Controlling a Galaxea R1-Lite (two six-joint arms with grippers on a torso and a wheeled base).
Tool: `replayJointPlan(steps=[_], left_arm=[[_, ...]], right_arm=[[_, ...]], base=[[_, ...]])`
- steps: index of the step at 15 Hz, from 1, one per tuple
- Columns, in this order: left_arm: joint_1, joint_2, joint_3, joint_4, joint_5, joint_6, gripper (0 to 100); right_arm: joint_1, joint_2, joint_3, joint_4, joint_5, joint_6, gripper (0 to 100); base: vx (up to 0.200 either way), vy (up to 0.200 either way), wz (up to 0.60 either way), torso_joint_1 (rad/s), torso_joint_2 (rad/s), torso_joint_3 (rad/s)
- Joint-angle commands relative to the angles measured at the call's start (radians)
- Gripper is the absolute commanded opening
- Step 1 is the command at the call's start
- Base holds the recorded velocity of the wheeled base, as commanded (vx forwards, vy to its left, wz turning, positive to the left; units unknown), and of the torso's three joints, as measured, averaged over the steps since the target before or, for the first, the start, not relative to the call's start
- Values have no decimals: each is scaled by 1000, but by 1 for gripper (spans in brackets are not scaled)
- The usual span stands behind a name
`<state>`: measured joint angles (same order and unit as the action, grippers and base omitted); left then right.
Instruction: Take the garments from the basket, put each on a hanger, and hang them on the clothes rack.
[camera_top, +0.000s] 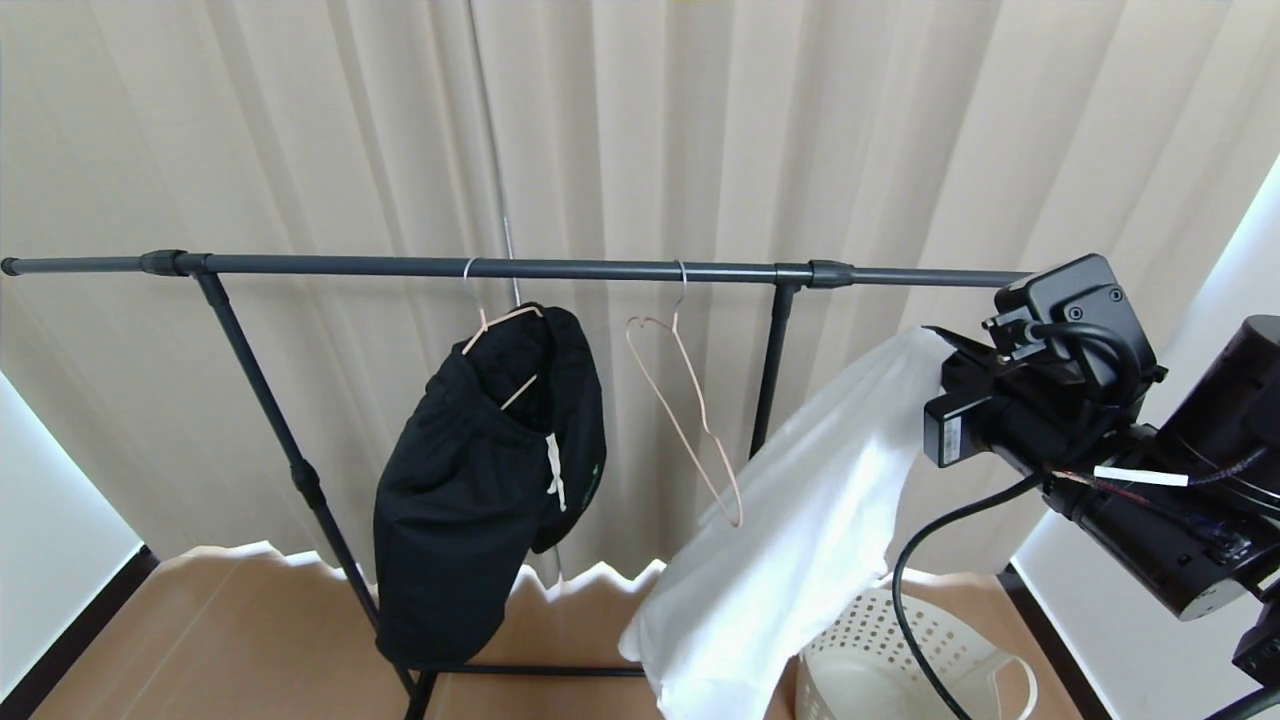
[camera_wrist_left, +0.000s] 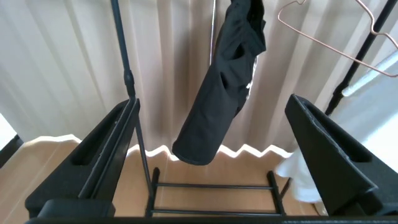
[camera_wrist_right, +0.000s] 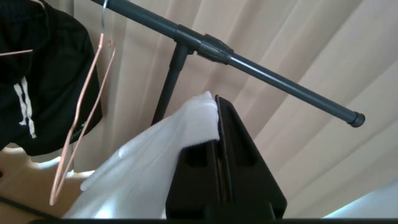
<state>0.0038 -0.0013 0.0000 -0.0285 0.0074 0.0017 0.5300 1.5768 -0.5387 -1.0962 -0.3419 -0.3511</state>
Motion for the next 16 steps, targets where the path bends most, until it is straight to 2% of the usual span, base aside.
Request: replayJointPlan(steps=[1,3,7,9,10,11,12,13,14,15,16], left_arm=[[1,1,0,-1,0,1,100],[1,1,0,-2,8,6,100],[1,3,0,7,-1,61,100],[-1,141,-26,52,-9,87,100],[-2,207,-55,55,-27,83,100],[1,277,-94,55,-64,72,100],[1,277,-94,55,-64,72,100],[2,547,-184,44,-115,18,100],[-1,687,-232,22,-113,-20,100],[-18,765,-262,2,-113,-48,100],[-33,788,-275,-2,-113,-57,100]], right_arm=[[-1,3,2,-1,0,0,0],[1,0,8,-1,0,-2,0],[4,0,16,-1,3,-3,0],[7,-11,2,99,6,-2,0],[2,-29,-10,179,6,6,0],[-4,-60,-35,312,6,29,0],[-4,-60,-35,312,6,29,0],[-7,-144,-196,808,18,198,0],[-7,-161,-294,1012,89,300,0],[-7,-169,-363,1131,176,369,0],[-7,-170,-385,1167,208,389,0]], base=[[0,0,0,0,0,0],[0,0,0,0,0,0],[0,0,0,0,0,0],[0,0,0,0,0,0],[0,0,0,0,0,0],[0,0,0,0,0,0],[0,0,0,0,0,0],[0,0,0,0,0,0],[0,0,0,0,0,0],[0,0,0,0,0,0],[0,0,0,0,0,0]])
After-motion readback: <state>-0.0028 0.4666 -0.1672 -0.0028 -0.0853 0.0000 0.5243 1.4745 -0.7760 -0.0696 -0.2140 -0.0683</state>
